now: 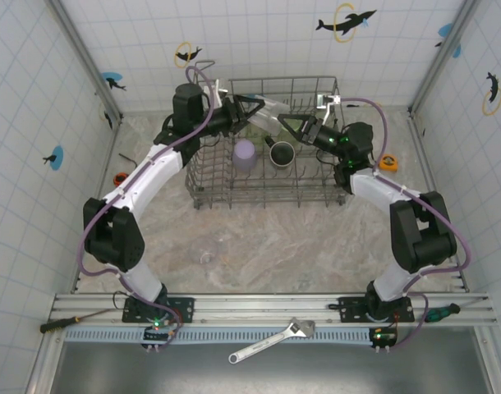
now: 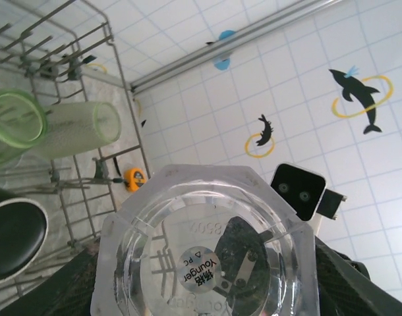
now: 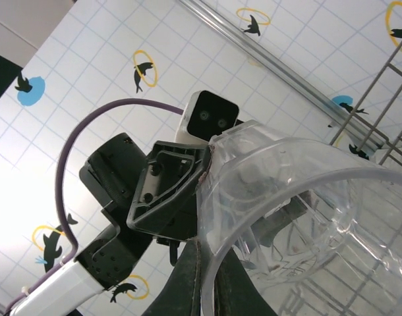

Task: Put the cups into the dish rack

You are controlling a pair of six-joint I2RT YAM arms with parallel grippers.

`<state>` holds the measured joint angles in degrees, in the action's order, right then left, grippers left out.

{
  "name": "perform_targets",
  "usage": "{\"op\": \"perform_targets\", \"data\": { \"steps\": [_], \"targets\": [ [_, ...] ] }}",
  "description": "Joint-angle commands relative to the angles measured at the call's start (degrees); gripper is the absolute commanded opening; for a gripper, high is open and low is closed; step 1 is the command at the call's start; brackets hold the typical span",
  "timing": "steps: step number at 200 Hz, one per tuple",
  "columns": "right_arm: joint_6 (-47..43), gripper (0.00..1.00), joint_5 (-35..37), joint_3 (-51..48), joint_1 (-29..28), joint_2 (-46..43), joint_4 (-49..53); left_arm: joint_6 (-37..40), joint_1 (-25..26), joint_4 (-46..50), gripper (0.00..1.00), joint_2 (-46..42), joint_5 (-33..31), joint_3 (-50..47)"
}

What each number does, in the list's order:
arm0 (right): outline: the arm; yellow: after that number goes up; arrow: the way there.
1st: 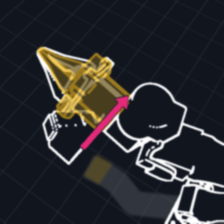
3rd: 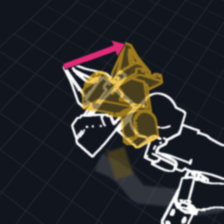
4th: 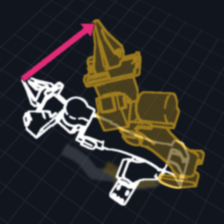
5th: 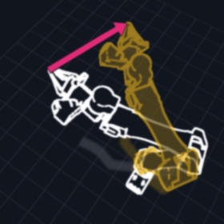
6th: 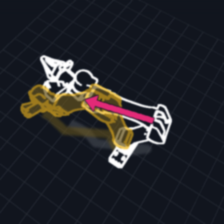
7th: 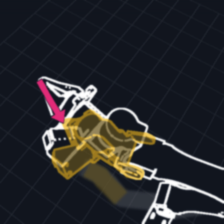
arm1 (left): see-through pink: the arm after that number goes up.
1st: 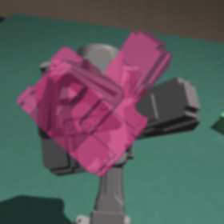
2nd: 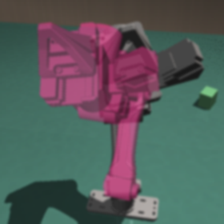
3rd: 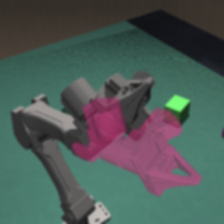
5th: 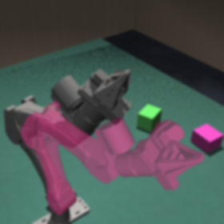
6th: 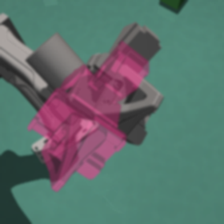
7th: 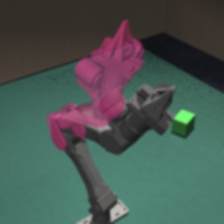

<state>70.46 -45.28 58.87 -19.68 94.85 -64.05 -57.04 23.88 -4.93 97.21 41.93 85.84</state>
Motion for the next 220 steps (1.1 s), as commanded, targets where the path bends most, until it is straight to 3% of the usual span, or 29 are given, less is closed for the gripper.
{"op": "perform_targets", "data": {
  "steps": [1, 37, 55, 88, 101, 146, 158, 220],
  "targets": [
    [-1.68, 0.0, -0.86, 0.72, -0.8, 0.63, -3.36, 0.57, 1.06, -0.87, 0.45, -0.96, 2.36, -1.01],
    [-1.0, 0.0, -1.28, 2.01, -1.23, 1.65, -3.22, 1.03, 1.05, -1.46, 0.16, -1.32, 2.81, -1.64],
    [-0.9, 0.12, -1.31, 2.22, -1.34, 1.84, -2.99, 1.56, 1.04, -1.58, 0.0, -1.41, 3.04, -1.64],
    [-4.37, 0.45, -0.94, 2.4, -1.49, 0.73, 2.49, 4.27, 1.0, 0.79, 0.0, -1.17, 1.33, -0.49],
    [-8.13, 0.5, -0.86, 2.66, -1.59, -0.53, 7.27, 6.72, 0.99, 3.38, 0.0, -1.05, -0.54, 0.69],
    [-18.71, 0.83, 0.31, 1.79, -1.29, -5.1, 21.8, 18.35, 1.05, 14.87, 0.0, -0.29, -11.69, 6.47],
    [-21.08, 1.0, 0.58, 1.0, -0.92, -6.49, 24.73, 21.73, 1.0, 18.53, 0.0, 0.33, -15.57, 8.66],
    [-29.3, 0.99, 2.94, -3.54, 1.62, -13.8, 35.82, 34.65, 1.04, 30.59, 0.0, 4.01, -35.5, 15.64]
  ]
}}
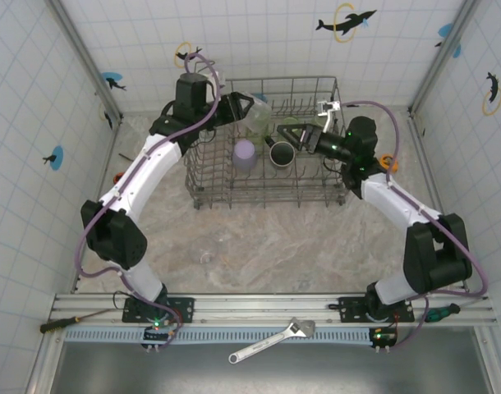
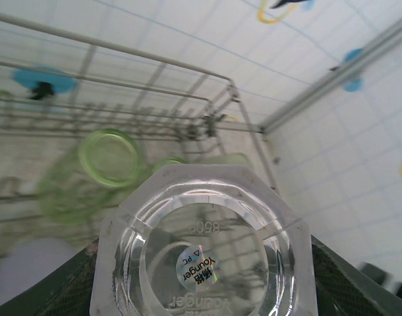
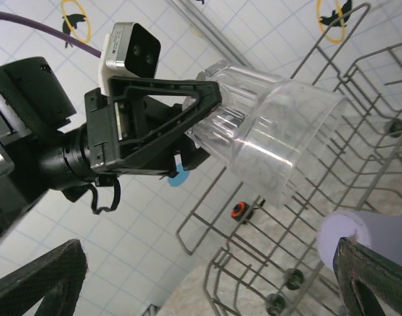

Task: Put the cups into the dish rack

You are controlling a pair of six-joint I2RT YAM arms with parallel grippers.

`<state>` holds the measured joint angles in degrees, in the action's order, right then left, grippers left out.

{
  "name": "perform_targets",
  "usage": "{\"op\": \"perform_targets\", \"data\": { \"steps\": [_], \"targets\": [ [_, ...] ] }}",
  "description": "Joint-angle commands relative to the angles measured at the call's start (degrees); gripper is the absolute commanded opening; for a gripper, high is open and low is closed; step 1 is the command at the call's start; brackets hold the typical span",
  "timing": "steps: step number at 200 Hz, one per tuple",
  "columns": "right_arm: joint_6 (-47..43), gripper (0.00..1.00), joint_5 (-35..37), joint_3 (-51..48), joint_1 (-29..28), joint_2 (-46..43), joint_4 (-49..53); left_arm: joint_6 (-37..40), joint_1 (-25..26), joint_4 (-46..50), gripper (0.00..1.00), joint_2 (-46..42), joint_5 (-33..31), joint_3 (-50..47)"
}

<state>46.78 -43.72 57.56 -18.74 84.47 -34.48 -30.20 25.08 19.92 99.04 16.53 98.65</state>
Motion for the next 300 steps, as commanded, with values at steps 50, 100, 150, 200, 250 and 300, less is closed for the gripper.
{"op": "perform_targets", "data": {
  "steps": [50, 100, 150, 200, 250, 300],
  "targets": [
    [-9.56, 0.99, 3.35, -5.51, 1.94, -8.6, 11.68, 15.2, -0.13, 9.88, 0.0, 4.77, -23.19, 5.28],
    [-11.75, 0.99, 4.77, -7.2, 2.4, -11.73, 14.8, 20.25, -0.18, 12.41, 0.0, 6.62, -33.42, 5.54],
    [-12.31, 0.99, 5.2, -9.41, 2.74, -13.91, 15.48, 22.43, -0.16, 12.08, 0.0, 9.11, -36.11, 5.22],
    [-12.41, 0.99, 5.42, -11.32, 3.14, -15.42, 15.8, 23.69, -0.16, 12.16, 0.0, 11.81, -37.16, 5.13],
    [-12.25, 0.99, 5.46, -11.81, 3.18, -15.63, 15.4, 24.14, -0.19, 11.31, 0.0, 14.03, -38.11, 4.38],
    [-12.24, 0.99, 5.32, -12.25, 3.25, -15.74, 15.33, 24.5, -0.18, 9.11, 0.0, 15.21, -39.99, 2.55]
  ]
}}
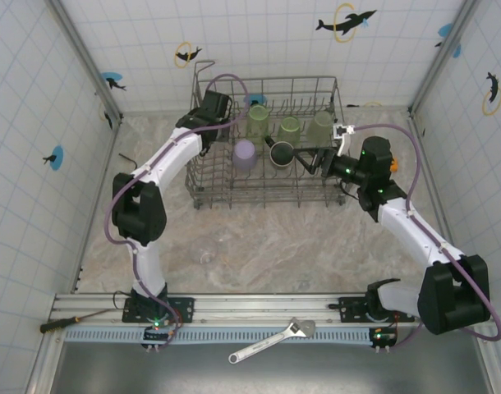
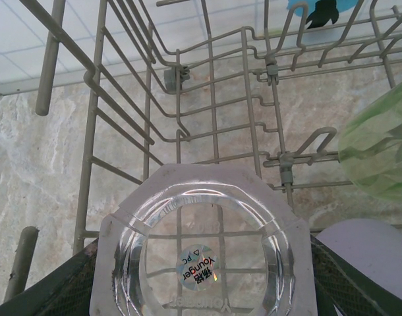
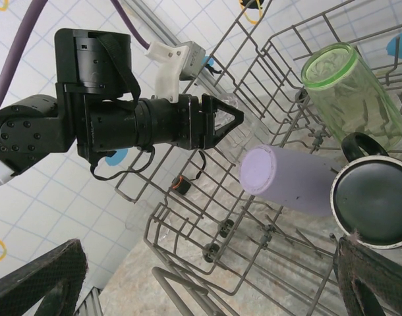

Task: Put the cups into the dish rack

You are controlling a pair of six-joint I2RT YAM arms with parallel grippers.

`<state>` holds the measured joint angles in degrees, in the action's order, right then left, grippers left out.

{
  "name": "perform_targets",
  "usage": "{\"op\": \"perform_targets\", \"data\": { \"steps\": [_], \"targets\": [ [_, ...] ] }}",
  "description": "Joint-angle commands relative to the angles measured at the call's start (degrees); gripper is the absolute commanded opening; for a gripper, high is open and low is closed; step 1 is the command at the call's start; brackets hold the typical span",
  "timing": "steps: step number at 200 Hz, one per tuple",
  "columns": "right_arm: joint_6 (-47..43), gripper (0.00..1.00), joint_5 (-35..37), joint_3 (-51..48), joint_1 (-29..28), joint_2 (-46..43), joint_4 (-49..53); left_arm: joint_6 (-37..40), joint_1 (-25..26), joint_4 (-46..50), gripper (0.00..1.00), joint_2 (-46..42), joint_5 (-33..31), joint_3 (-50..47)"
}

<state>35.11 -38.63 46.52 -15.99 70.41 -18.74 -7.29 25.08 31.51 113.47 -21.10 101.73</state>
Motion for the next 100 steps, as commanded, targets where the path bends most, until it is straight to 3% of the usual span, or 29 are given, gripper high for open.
{"op": "perform_targets", "data": {
  "steps": [1, 100],
  "targets": [
    [-0.57, 0.99, 0.22, -1.24, 0.51, -1.68, -0.41, 1.59, -0.15, -2.57, 0.0, 0.79, -2.36, -0.6],
    [-0.5, 0.99, 0.23, -1.57, 0.49, -1.31, -0.66, 0.58, -0.15, -5.66, 0.0, 3.02, -3.27, -3.67]
  ]
}}
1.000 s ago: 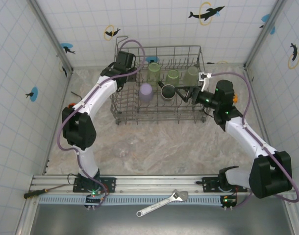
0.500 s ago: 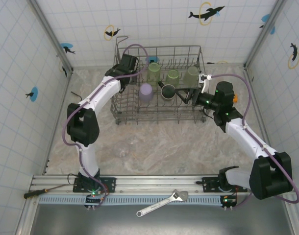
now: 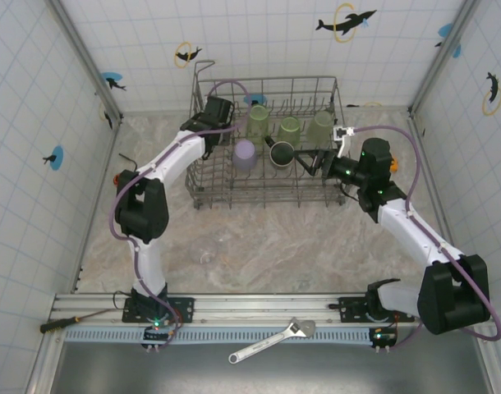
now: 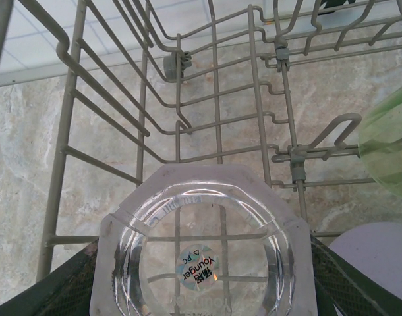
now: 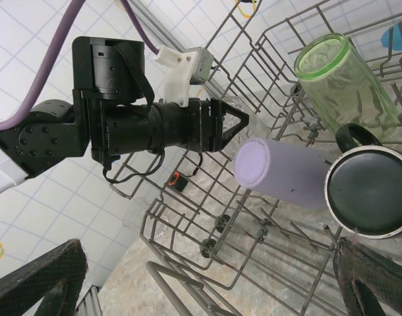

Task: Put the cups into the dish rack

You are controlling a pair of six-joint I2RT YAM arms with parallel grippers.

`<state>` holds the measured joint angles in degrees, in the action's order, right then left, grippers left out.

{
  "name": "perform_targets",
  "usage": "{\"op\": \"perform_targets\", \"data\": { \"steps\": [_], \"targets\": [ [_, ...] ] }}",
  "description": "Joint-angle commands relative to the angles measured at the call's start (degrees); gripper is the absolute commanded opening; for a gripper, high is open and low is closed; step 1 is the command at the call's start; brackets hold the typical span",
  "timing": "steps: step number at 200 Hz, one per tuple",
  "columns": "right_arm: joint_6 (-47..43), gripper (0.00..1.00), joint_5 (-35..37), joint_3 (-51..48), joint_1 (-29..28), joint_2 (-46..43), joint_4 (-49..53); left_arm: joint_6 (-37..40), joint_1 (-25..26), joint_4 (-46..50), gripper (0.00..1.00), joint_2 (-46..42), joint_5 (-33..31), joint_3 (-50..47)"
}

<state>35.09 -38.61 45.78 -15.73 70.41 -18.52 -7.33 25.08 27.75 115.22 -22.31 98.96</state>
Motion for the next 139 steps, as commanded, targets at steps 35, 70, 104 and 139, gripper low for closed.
{"op": "perform_targets", "data": {
  "steps": [35, 70, 104, 139],
  "targets": [
    [-0.46, 0.99, 0.13, -0.77, 0.24, -1.32, -0.89, -0.15, -0.18, -3.36, 0.0, 1.59, -3.36, -2.74],
    [-0.46, 0.99, 0.11, -0.91, 0.23, -1.42, -0.87, -1.05, -2.23, -4.7, 0.0, 1.65, -4.46, -4.33],
    [-0.25, 0.99, 0.2, -1.13, 0.18, -1.4, -1.31, -1.5, -2.31, -4.72, 0.0, 2.37, -3.24, -4.52],
    [-0.02, 0.99, 0.2, -1.13, 0.24, -1.22, -1.56, -1.99, -2.32, -4.87, 0.13, 2.82, -4.26, -4.9]
  ]
}}
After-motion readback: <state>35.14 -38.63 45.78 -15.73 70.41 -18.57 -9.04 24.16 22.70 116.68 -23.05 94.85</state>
